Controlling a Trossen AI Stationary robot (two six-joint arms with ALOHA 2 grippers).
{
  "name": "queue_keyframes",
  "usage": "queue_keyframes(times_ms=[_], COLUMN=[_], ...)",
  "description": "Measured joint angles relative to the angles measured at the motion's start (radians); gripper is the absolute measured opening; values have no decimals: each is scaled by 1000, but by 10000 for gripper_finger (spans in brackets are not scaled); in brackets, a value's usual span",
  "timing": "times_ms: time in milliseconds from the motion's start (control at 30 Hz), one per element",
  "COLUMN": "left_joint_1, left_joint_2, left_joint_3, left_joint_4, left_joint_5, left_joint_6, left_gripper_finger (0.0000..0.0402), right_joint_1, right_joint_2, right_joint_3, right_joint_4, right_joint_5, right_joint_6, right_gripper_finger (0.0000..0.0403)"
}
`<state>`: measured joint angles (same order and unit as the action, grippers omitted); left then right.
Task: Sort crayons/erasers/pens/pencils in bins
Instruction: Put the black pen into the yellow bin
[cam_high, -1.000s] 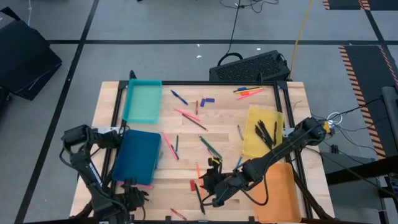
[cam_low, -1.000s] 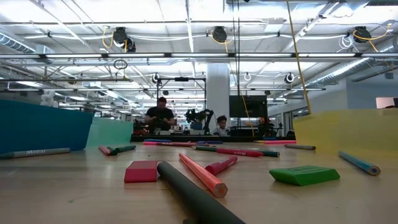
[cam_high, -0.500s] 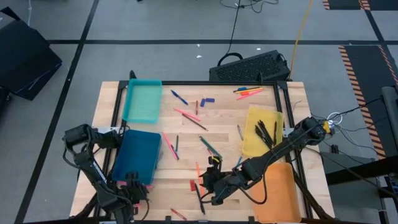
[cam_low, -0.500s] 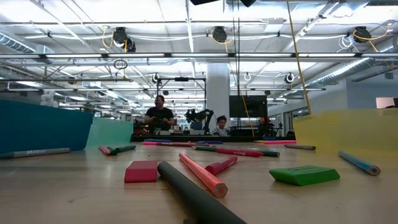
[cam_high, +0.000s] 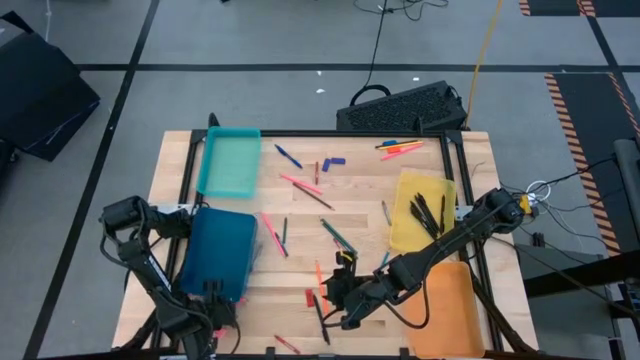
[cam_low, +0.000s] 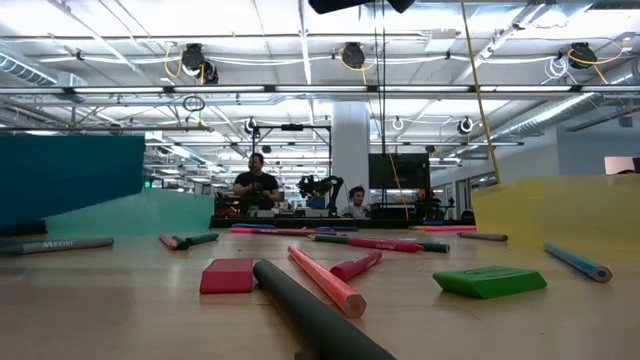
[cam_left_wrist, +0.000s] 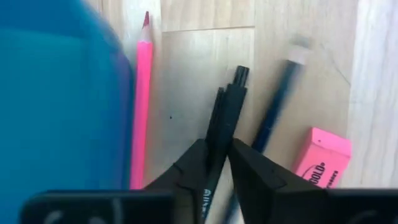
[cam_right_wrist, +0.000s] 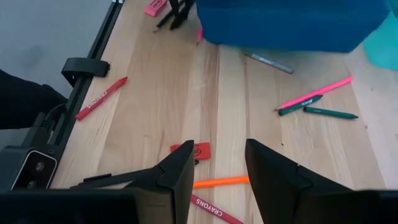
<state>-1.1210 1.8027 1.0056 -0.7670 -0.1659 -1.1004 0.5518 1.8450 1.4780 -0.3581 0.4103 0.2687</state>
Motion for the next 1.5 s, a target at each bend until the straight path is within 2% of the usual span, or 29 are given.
queue_keyframes(times_ms=[100, 200, 367, 500, 733, 900, 1133, 1433, 1500], left_joint_1=[3, 7, 13, 14, 21, 42, 109, 262, 297], left_joint_2=[-2, -9, -23, -23, -15, -18, -19, -20, -20], left_joint_3=[0, 0, -2, -2, 38, 74, 77, 79, 95], left_joint_4=[-3, -9, -11, 0, 16, 41, 126, 376, 391], left_joint_5=[-2, -2, -4, -3, -1, -45, -121, -186, -187], left_joint_6=[0, -1, 1, 19, 32, 80, 208, 515, 568], left_gripper_finger=[34, 19, 29, 17, 21, 30, 32, 34, 34], right_joint_1=[0, 0, 0, 0, 0, 0, 0, 0, 0], right_joint_2=[0, 0, 0, 0, 0, 0, 0, 0, 0], right_joint_3=[0, 0, 0, 0, 0, -1, -1, -1, -1], right_joint_4=[-14, -20, -19, -20, -20, -25, -28, -97, -122], right_joint_5=[0, 0, 0, 0, 0, -1, -23, -23, -23], right_joint_6=[1, 5, 6, 6, 0, 0, -1, -1, -1], right_gripper_finger=[134, 134, 134, 134, 134, 134, 134, 134, 134])
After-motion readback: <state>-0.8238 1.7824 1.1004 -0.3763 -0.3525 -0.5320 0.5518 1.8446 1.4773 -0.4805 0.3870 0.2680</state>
